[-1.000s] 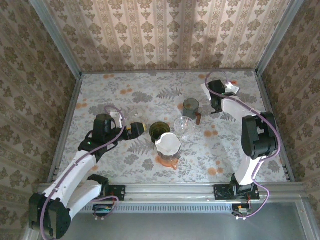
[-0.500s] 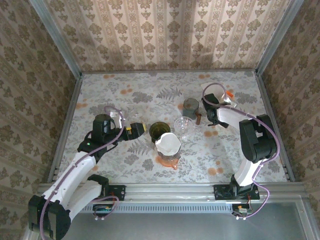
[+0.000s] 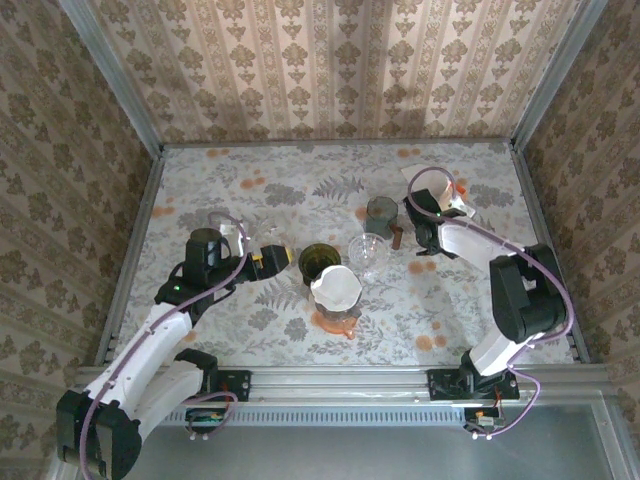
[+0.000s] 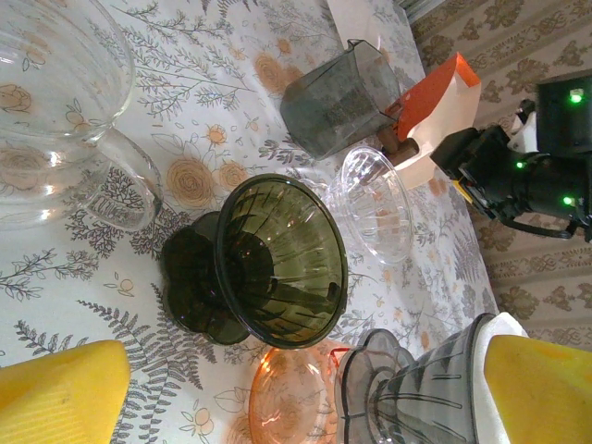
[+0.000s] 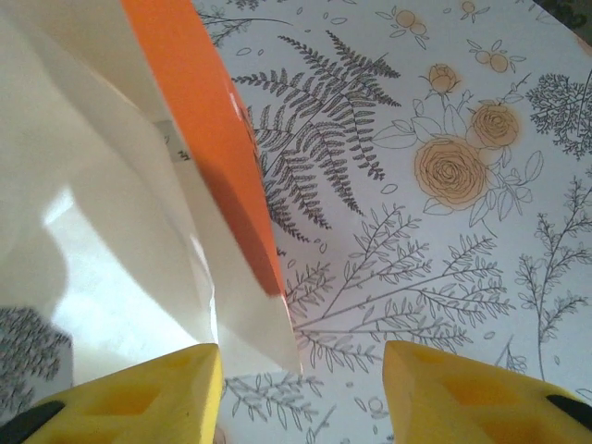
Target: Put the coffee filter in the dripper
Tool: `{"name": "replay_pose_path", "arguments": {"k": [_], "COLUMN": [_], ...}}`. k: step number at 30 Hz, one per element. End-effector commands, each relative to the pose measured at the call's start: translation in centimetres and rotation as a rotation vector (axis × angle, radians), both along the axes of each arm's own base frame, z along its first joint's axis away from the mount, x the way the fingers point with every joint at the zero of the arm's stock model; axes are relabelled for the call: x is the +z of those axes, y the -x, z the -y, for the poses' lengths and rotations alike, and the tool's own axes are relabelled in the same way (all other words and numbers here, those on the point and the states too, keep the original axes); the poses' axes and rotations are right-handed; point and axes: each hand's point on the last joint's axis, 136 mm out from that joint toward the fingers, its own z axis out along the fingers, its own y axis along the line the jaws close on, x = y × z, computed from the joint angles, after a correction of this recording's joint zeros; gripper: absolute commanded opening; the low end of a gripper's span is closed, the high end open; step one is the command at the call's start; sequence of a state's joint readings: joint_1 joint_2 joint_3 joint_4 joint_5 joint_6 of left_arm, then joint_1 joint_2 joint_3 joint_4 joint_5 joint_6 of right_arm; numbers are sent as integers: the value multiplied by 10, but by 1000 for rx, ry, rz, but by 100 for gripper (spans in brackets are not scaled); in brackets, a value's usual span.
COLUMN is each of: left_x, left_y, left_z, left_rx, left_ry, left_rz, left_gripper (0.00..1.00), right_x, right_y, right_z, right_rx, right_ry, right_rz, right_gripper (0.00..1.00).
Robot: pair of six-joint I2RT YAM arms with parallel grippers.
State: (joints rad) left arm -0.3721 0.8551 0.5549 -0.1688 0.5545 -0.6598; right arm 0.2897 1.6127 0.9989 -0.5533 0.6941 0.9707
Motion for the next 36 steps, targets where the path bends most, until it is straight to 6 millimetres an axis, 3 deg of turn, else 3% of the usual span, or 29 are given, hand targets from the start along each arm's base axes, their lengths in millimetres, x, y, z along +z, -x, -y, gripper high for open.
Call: {"name": "replay_pose_path", "arguments": {"k": [1, 6, 8, 12, 15, 21, 30, 36], "left_x": [10, 9, 10, 11, 10, 7, 10, 9], "left_y": [2, 1, 1, 1, 1, 2, 3, 5], "left_z": [2, 2, 2, 2, 2, 2, 2, 0], "left_rx": [-8, -7, -7, -10, -11, -12, -23, -28], "left_ry": [25, 25, 27, 26, 22, 20, 20, -6], "left_rz": [19, 22, 27, 32, 33, 25, 28, 23], "left_gripper": [100, 100, 100, 100, 100, 100, 100, 100], "right_x": [9, 36, 59, 97, 120, 110, 98, 62], "right_y": [20, 35, 35, 19, -5, -67, -153, -187], "right_z": [-4, -17, -26, -49, -65, -75, -76, -72], "right_rx": [21, 81, 134, 255, 348, 368, 244, 176], "right_ry": [-6, 1, 20, 20, 34, 26, 143, 134], "right_rz": [-17, 50, 105, 161, 148, 19, -12, -71], "right_gripper": [55, 62, 64, 68, 72, 75, 75, 76]}}
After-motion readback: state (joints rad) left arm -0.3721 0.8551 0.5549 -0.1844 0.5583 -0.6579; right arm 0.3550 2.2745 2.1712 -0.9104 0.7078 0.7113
